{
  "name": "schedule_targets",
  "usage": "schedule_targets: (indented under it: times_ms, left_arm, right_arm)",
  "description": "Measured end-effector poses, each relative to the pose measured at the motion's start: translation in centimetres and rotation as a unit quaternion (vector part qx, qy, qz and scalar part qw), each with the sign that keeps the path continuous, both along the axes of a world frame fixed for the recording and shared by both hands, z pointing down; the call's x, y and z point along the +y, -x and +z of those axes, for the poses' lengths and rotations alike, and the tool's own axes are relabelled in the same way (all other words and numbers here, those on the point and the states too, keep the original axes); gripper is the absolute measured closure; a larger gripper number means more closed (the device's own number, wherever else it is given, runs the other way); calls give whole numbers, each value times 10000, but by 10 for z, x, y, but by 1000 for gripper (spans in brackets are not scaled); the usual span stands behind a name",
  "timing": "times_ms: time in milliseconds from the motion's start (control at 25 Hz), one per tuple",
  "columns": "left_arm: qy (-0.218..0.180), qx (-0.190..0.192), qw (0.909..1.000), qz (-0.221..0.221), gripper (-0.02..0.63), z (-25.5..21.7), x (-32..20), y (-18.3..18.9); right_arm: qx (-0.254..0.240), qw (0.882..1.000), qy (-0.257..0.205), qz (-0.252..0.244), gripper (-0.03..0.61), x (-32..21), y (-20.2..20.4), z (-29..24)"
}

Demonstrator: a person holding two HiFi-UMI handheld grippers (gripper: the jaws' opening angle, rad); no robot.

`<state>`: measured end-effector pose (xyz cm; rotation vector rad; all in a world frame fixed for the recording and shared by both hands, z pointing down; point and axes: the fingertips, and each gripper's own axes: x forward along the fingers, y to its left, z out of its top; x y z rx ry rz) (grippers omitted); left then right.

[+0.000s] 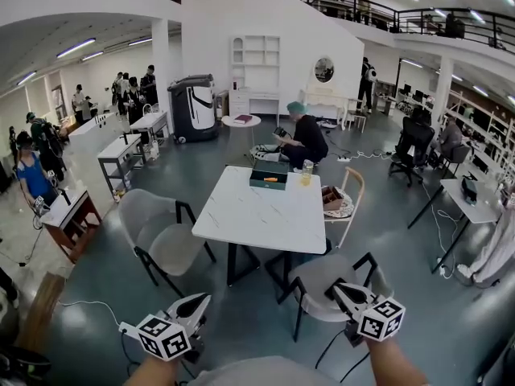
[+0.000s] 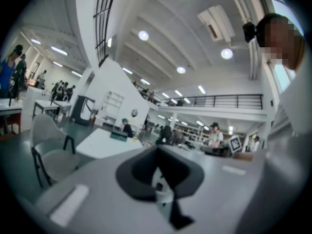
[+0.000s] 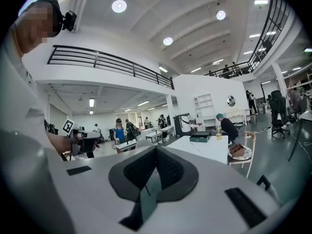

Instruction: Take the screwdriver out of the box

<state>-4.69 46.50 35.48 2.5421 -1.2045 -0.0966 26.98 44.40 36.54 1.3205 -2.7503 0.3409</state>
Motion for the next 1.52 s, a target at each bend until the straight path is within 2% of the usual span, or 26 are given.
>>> schedule_targets:
  times_ms: [360, 560, 760, 920, 1240, 1520]
  left_arm:
    - [12, -1, 9999, -107, 614, -1, -13, 3]
    - [18, 47, 10000, -29, 614, 7, -44, 15]
    - [-68, 177, 9997, 134, 614, 13, -106, 41]
    - [-97, 254, 9986, 445, 614, 12, -173, 59]
    - [-223, 151, 9953, 934, 614, -10, -306, 114]
    - [-211, 256, 9933, 1103, 614, -16, -377, 151]
  right_arm:
    - [-40, 9999, 55, -123, 571, -19, 3, 4]
    - [83, 9998, 24, -164, 571, -48, 21, 7]
    - [167, 9998, -6, 84, 571, -93, 40, 11]
    - [182, 9991, -26, 375, 571, -144, 60, 10]
    - [132, 9958, -125, 894, 571, -252, 115, -10]
    - [206, 9935, -84, 1114, 571, -311, 146, -15]
